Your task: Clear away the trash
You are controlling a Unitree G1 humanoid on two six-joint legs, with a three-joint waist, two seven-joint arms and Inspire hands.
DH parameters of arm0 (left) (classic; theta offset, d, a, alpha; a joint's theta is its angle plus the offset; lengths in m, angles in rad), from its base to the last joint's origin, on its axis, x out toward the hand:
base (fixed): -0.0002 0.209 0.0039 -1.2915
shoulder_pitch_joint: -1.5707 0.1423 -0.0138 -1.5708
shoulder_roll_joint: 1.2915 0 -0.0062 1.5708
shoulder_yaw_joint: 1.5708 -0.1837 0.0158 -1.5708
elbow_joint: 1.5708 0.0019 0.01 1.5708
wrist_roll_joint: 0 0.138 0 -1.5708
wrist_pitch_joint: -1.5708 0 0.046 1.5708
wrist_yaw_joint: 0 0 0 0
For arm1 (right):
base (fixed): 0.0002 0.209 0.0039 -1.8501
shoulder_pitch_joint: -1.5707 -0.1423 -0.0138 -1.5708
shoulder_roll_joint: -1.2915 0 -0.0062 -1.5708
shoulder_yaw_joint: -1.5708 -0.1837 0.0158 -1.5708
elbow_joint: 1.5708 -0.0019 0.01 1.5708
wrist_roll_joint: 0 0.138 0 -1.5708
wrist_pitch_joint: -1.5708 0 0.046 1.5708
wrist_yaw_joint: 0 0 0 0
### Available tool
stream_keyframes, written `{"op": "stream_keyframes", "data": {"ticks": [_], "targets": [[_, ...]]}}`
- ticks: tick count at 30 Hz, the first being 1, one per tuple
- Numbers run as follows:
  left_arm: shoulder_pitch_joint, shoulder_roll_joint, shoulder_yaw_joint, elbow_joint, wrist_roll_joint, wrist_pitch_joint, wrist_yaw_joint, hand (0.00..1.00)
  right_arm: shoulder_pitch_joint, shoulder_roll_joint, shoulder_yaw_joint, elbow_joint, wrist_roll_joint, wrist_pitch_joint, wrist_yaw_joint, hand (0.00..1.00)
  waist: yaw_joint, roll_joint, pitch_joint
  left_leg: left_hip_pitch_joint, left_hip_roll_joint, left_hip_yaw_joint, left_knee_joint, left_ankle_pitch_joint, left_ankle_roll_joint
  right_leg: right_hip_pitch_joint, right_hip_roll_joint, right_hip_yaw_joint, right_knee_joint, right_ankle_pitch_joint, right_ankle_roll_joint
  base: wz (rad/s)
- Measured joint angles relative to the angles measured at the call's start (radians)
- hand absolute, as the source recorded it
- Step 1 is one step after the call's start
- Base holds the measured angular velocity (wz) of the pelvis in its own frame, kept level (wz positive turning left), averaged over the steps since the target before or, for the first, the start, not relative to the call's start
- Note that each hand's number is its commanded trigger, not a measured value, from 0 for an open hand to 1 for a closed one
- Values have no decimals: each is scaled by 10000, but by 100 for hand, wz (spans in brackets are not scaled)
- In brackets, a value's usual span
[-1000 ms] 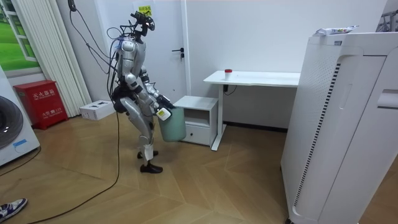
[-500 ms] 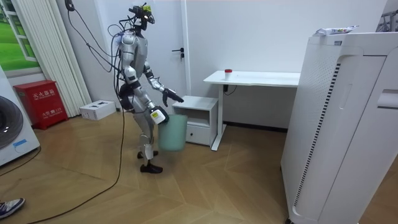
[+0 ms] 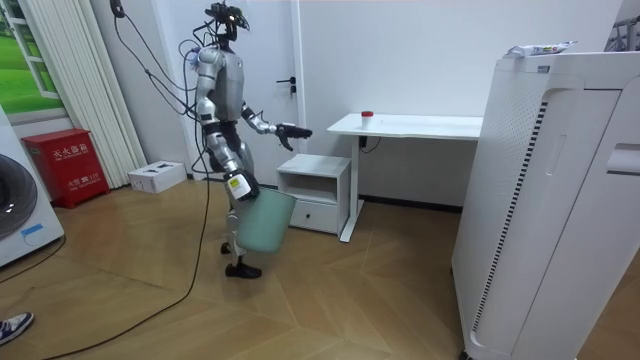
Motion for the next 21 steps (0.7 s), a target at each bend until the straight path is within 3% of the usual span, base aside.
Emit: {"op": "stream_keyframes", "data": {"ticks": [9,21], "targets": [[10,42,414,-1668,-57,-160,301,0,75,28,-298,7,-480,27,415,100,-29,-9,16,737,-14,-2,-169,0,0,796,91,16,-290,36,107,2],[-105,6,828,-2921,-520,-381,237,0,177,257,-637,-20,-982,133,527,100,-478,-79,66,1028,-24,-8,-136,15,-24,1076,11,-12,-250,21,131,0]]}}
